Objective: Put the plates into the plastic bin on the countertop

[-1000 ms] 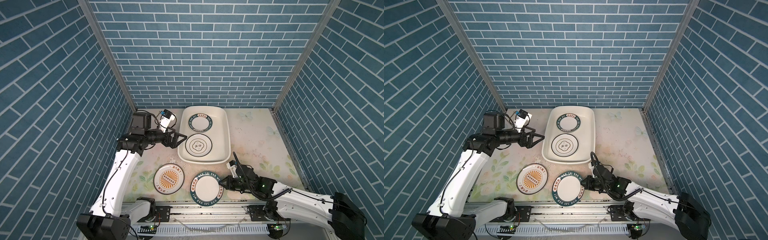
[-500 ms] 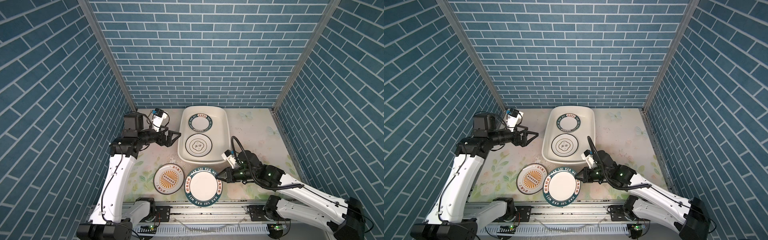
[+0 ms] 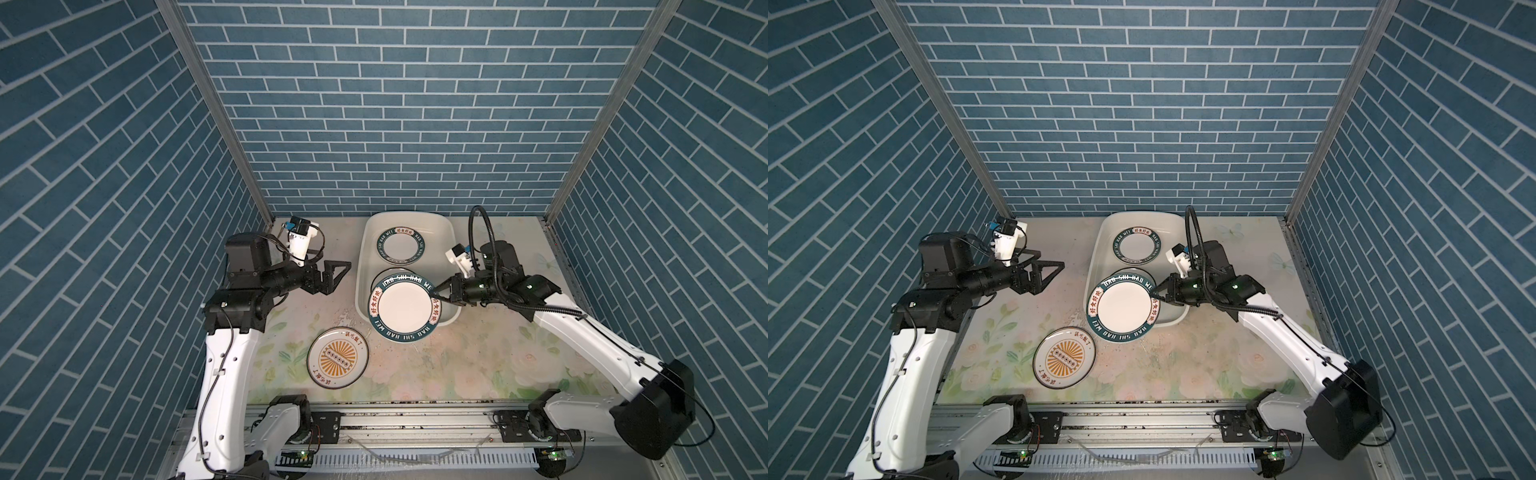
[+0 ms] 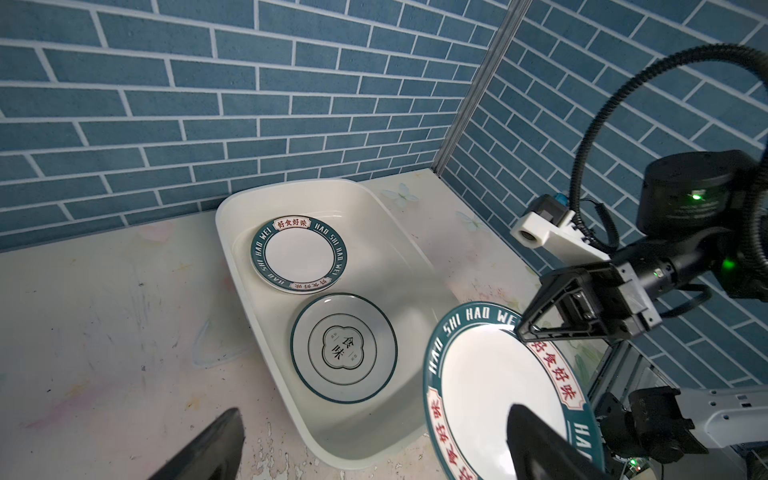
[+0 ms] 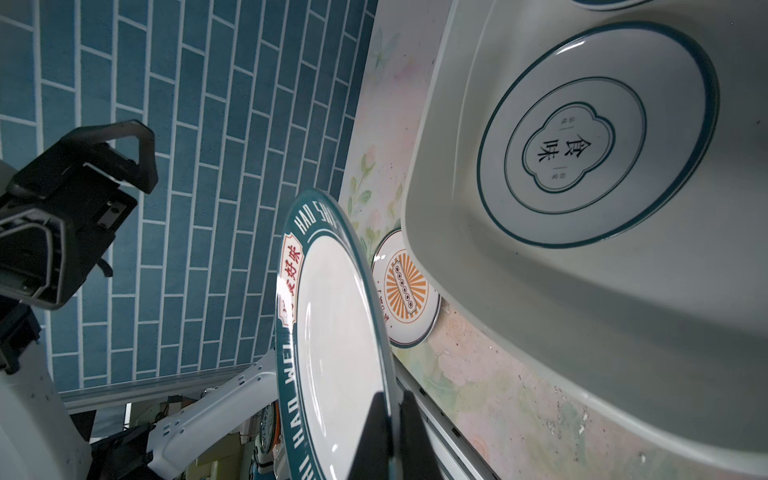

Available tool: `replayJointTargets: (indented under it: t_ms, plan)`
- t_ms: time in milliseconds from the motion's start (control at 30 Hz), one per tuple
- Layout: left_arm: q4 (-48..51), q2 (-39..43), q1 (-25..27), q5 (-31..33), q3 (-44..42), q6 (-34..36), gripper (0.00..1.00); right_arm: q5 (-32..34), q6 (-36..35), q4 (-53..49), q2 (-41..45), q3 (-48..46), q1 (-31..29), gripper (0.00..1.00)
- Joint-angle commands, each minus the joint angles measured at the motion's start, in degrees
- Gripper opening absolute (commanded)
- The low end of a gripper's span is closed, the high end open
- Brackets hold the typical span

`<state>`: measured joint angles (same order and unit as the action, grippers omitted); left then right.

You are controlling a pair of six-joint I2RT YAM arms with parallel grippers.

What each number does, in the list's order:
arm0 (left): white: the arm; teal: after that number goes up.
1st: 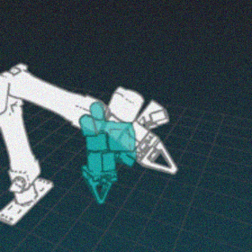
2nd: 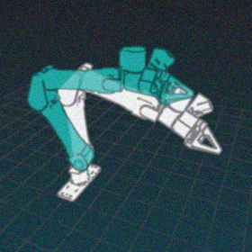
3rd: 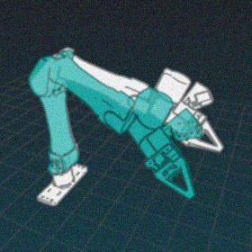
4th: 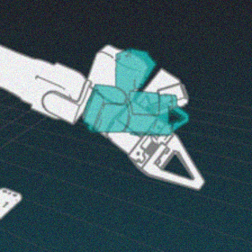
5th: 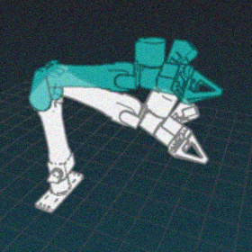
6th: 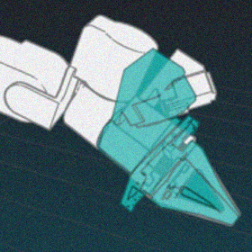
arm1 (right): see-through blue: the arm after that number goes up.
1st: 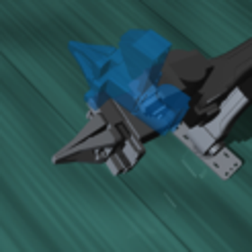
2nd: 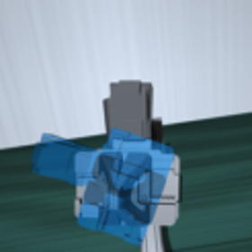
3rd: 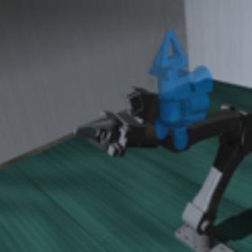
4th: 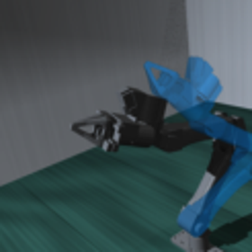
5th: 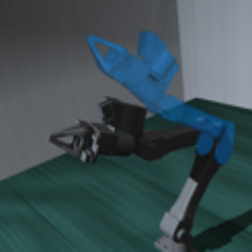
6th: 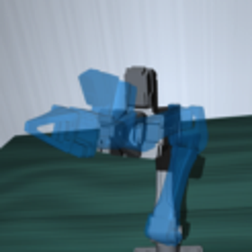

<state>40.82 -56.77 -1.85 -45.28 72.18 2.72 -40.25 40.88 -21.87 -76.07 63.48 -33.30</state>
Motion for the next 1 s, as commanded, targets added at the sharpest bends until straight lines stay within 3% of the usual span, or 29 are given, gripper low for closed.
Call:
replayJointTargets:
  t_ms: [0, 433, 967]
  plan:
    - [-1.84, 0.66, -0.35, -1.05, -0.86, -1.17, 0.99, -1.37, -4.06, 1.13, -5.16, 3.89, 2.42, 0.0]
    - [-4.6, -0.76, -0.35, -3.58, -1.6, -3.56, 1.0, 9.93, -7.92, 5.23, -15.95, 6.0, 5.96, 0.0]
    - [-4.73, -0.05, -0.35, -3.77, -2.22, -3.45, 1.0, 13.71, -6.54, 12.08, -28.35, 10.14, 6.49, 0.0]
